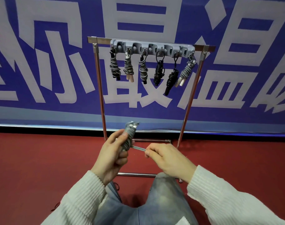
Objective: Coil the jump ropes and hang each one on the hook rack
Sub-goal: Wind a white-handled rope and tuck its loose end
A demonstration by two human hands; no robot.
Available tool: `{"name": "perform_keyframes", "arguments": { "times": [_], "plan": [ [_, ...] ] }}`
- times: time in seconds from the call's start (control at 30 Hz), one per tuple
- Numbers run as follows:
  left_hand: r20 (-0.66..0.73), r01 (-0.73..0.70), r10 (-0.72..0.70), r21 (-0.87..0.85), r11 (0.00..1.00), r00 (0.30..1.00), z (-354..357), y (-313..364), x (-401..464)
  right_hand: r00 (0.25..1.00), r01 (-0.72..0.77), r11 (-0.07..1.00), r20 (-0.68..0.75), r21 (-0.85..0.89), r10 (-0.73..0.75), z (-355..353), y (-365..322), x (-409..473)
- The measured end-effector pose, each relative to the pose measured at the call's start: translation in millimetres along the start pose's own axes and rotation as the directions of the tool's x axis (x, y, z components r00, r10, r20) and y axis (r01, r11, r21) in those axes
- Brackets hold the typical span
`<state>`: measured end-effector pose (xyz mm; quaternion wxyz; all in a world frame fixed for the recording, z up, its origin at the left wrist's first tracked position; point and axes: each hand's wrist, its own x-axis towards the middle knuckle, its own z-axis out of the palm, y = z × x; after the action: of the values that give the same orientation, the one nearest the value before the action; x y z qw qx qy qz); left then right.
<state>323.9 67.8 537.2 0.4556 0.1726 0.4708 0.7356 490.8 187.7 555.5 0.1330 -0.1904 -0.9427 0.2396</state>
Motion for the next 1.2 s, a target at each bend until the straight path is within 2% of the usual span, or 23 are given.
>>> {"name": "perform_keyframes", "arguments": {
  "times": [0.03,0.07,0.13,0.2,0.23,0.27,0.33,0.4,0.43,0.47,0.53,0.63,0.67,0.73,0.83,0.93,0.97,1.1,1.13,1.2],
  "plan": [
    [-0.021,-0.073,0.079,0.21,0.975,0.997,0,-8,-1,0.998,0.058,0.99,0.028,-0.125,-0.055,-5,1,0],
    [0.001,-0.13,0.142,0.401,0.907,0.99,1,-16,-2,0.989,0.14,0.951,0.077,-0.274,-0.124,-12,2,0],
    [0.138,-0.221,0.175,0.714,0.664,0.975,-3,-29,-3,0.948,0.299,0.833,0.245,-0.465,-0.204,-23,-2,4],
    [0.264,-0.283,0.104,0.86,0.425,0.959,-1,-36,-7,0.9,0.362,0.843,0.384,-0.397,-0.205,-31,-7,11],
    [0.323,-0.32,0.059,0.866,0.385,0.945,3,-36,-13,0.883,0.347,0.886,0.426,-0.308,-0.198,-38,-9,16],
    [0.367,-0.342,0.016,0.848,0.405,0.93,7,-35,-19,0.877,0.292,0.937,0.445,-0.192,-0.182,-44,-9,21],
    [0.41,-0.331,-0.015,0.756,0.564,0.912,12,-30,-27,0.882,0.15,0.986,0.44,0.074,-0.168,-55,-4,29],
    [0.449,-0.303,-0.02,0.634,0.711,0.893,14,-21,-33,0.897,0.025,0.943,0.41,0.331,-0.168,-60,1,28],
    [0.483,-0.305,-0.024,0.589,0.748,0.875,16,-16,-37,0.901,-0.043,0.882,0.399,0.469,-0.169,-55,2,26],
    [0.52,-0.315,-0.027,0.558,0.768,0.854,19,-13,-41,0.906,-0.125,0.78,0.391,0.613,-0.163,-48,1,23],
    [0.565,-0.3,-0.019,0.466,0.832,0.825,24,-13,-51,0.922,-0.265,0.478,0.365,0.837,-0.127,-28,1,16],
    [0.504,-0.185,0.038,0.245,0.952,0.863,26,-19,-58,0.969,-0.224,0.079,0.231,0.971,-0.092,0,-3,0],
    [0.46,-0.155,0.063,0.166,0.974,0.885,26,-22,-57,0.979,-0.202,-0.026,0.201,0.979,-0.023,4,-10,-4],
    [0.38,-0.106,0.09,0.021,0.994,0.921,29,-23,-56,0.974,-0.137,-0.108,0.154,0.985,0.168,8,-19,-7],
    [0.363,-0.114,0.126,-0.056,0.992,0.923,34,-20,-57,0.953,-0.087,-0.146,0.125,0.985,0.274,5,-30,-5],
    [0.322,-0.065,0.113,-0.158,0.985,0.94,37,-15,-59,0.968,-0.094,-0.229,0.142,0.969,0.205,2,-32,-3],
    [0.304,-0.057,0.108,-0.172,0.983,0.946,38,-15,-58,0.971,-0.093,-0.224,0.138,0.97,0.195,3,-31,-4],
    [0.234,-0.042,0.054,-0.057,0.997,0.971,33,-7,-51,0.978,-0.076,-0.044,0.083,0.996,0.19,8,-19,-8],
    [0.241,-0.01,0.016,-0.023,1.0,0.97,30,-3,-49,0.98,-0.078,0.027,0.071,0.997,0.187,9,-16,-9],
    [0.273,0.037,-0.047,0.042,0.998,0.961,24,1,-48,0.977,-0.051,0.243,-0.002,0.969,0.212,14,-12,-11]
  ]
}}
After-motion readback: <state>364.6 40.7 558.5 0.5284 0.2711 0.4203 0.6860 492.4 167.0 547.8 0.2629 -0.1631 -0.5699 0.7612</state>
